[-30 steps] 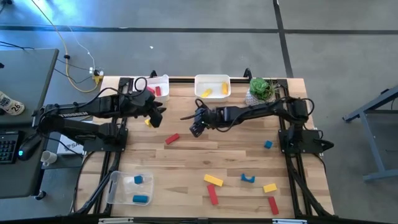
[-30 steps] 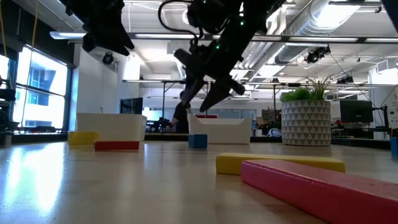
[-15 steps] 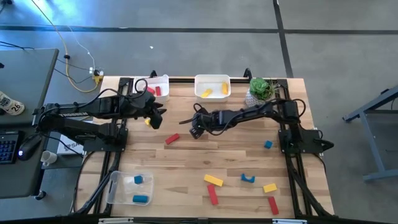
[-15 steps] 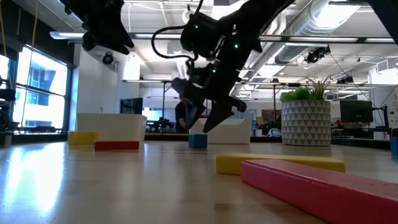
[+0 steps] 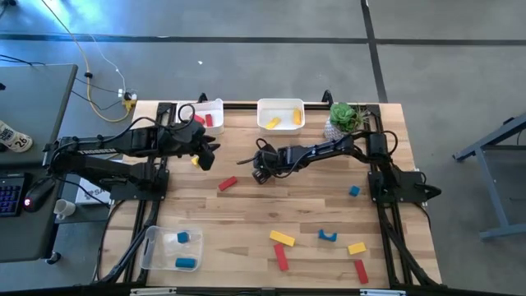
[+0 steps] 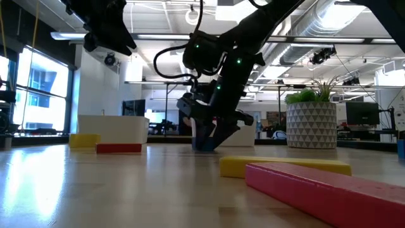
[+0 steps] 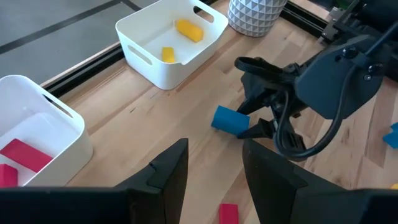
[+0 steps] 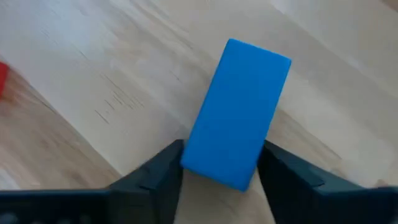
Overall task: Sort & place blocks by color
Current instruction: Put the blue block into the transparent bin
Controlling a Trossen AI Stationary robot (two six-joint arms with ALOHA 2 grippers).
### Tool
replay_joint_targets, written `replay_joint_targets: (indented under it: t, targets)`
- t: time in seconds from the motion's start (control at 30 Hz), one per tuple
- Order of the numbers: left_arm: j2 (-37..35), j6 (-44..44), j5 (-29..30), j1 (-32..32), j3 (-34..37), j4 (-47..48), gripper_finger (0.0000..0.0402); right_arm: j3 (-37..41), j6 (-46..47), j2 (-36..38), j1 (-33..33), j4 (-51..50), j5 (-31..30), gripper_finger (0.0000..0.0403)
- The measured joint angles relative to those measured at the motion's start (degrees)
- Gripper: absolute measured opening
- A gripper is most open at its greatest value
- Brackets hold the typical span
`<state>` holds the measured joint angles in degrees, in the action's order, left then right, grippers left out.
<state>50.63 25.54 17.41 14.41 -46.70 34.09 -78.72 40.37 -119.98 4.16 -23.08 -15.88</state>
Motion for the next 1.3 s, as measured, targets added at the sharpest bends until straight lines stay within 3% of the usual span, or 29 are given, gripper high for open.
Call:
replay_joint_targets:
  t: [0.17,0.67,1.07,1.3]
  targets:
    - [-0.01,0.0,-0.02,0.0,0.0,-0.01,0.014,0.0,-3.0,0.0,-0.02,-0.15,-0.57,0.0108]
    - [0.0,-0.19,-1.2,0.02,0.0,0.39,0.014,0.04,-15.55,3.91,-4.01,-0.94,2.56,0.0108]
    - [0.82,-0.18,-9.53,0.0,0.02,0.33,0.0153,0.04,-18.92,9.49,-8.58,1.66,2.61,0.0108]
    - [3.15,-1.2,-19.72,-0.98,0.02,0.21,0.0189,0.04,-21.3,11.43,-10.47,2.4,4.04,0.0108]
